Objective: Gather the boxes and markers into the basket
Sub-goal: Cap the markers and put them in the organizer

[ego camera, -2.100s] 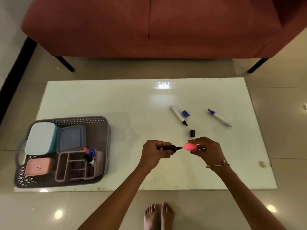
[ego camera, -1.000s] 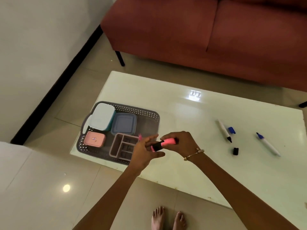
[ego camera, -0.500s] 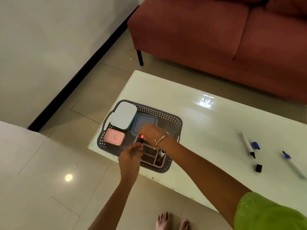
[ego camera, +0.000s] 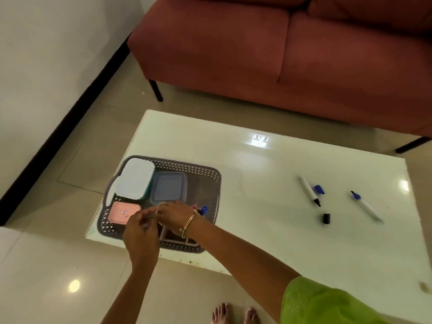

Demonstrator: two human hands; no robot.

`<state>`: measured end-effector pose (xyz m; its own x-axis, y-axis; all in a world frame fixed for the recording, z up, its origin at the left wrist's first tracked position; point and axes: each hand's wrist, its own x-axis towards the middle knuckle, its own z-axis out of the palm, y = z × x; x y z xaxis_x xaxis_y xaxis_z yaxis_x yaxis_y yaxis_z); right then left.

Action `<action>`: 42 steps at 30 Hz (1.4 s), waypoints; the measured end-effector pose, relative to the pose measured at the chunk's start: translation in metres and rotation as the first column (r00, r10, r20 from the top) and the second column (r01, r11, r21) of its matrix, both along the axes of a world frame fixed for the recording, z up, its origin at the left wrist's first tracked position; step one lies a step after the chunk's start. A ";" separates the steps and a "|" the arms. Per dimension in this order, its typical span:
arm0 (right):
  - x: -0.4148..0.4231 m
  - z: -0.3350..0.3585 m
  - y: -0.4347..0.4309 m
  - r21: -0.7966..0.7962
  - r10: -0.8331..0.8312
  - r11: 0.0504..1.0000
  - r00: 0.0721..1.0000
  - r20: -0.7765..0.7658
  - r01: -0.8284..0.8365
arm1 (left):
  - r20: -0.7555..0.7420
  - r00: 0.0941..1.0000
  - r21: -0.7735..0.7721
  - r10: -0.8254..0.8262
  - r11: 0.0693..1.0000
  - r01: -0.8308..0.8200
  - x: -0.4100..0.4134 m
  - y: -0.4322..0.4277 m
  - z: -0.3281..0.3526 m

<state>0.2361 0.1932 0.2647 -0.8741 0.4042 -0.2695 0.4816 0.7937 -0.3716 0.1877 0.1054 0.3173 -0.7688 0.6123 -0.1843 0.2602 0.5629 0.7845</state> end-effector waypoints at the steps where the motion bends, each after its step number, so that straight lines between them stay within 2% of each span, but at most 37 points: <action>1: 0.014 0.005 0.005 0.020 -0.012 1.000 0.998 -0.065 0.013 | -0.009 1.000 0.004 -0.026 1.000 0.026 0.008 0.007 0.002; 3: 0.056 0.019 0.016 -0.020 -0.146 0.989 0.970 -0.197 0.145 | -0.029 0.995 0.015 -0.095 0.995 0.095 0.030 0.022 0.007; 4: 0.083 0.025 0.023 -0.076 -0.262 0.965 0.931 -0.255 0.251 | -0.045 0.989 0.023 -0.142 0.989 0.143 0.044 0.031 0.009; 5: 0.114 0.024 0.031 -0.152 -0.414 0.910 0.852 -0.321 0.385 | -0.063 0.978 0.033 -0.200 0.979 0.202 0.058 0.039 0.010; 7: 0.189 0.014 0.051 -0.244 -0.701 0.708 0.620 -0.351 0.662 | -0.095 0.936 0.056 -0.340 0.936 0.346 0.093 0.060 0.004; 9: 0.267 0.001 0.070 -0.283 -0.883 0.463 0.410 -0.226 0.840 | -0.098 0.873 0.051 -0.478 0.873 0.484 0.133 0.084 -0.008; 12: 0.364 -0.010 0.089 -0.184 -0.987 0.157 0.149 -0.056 0.970 | -0.096 0.752 0.006 -0.652 0.755 0.656 0.195 0.114 -0.029; 14: 0.410 -0.021 0.096 -0.177 -0.999 0.033 0.028 -0.026 0.984 | -0.099 0.663 -0.045 -0.742 0.669 0.742 0.233 0.133 -0.048; 15: 0.424 -0.029 0.098 -0.188 -1.000 0.009 0.004 -0.026 0.982 | -0.118 0.616 -0.071 -0.779 0.625 0.777 0.247 0.142 -0.056; 19: 0.458 -0.055 0.114 -0.271 -1.000 -0.017 -0.017 0.001 0.962 | -0.210 0.371 -0.233 -0.905 0.415 0.880 0.295 0.178 -0.098; 22: 0.458 -0.065 0.113 -0.260 -0.972 -0.055 0.008 0.234 0.964 | -0.266 0.192 -0.353 -0.945 0.280 0.893 0.315 0.194 -0.125; 25: 0.447 -0.075 0.100 -0.198 -0.898 0.055 0.135 0.419 0.979 | -0.390 -0.014 -0.464 -0.921 0.184 0.867 0.323 0.205 -0.142; 27: 0.443 -0.082 0.093 -0.170 -0.883 0.118 0.182 0.432 0.978 | -0.446 -0.134 -0.551 -0.885 0.153 0.820 0.324 0.212 -0.151; 30: 0.444 -0.088 0.086 -0.176 -0.908 0.112 0.173 0.383 0.978 | -0.428 -0.267 -0.625 -0.863 0.069 0.777 0.325 0.219 -0.154; 34: 0.451 -0.089 0.084 -0.250 -0.946 0.066 0.140 0.292 0.966 | -0.442 -0.340 -0.671 -0.830 0.054 0.739 0.326 0.225 -0.156; 37: 0.456 -0.084 0.082 -0.317 -0.977 0.046 0.108 0.182 0.947 | -0.452 -0.320 -0.645 -0.832 0.058 0.762 0.321 0.220 -0.154; 42: 0.449 -0.068 0.076 -0.338 -0.992 0.080 0.110 0.069 0.938 | -0.464 -0.247 -0.520 -0.851 0.036 0.853 0.313 0.207 -0.138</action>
<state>0.6856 0.2695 0.1964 0.1943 0.8717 -0.4499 0.6748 -0.4516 -0.5836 0.5008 0.3123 0.1797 0.6277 0.7728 -0.0938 0.7763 -0.6124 0.1492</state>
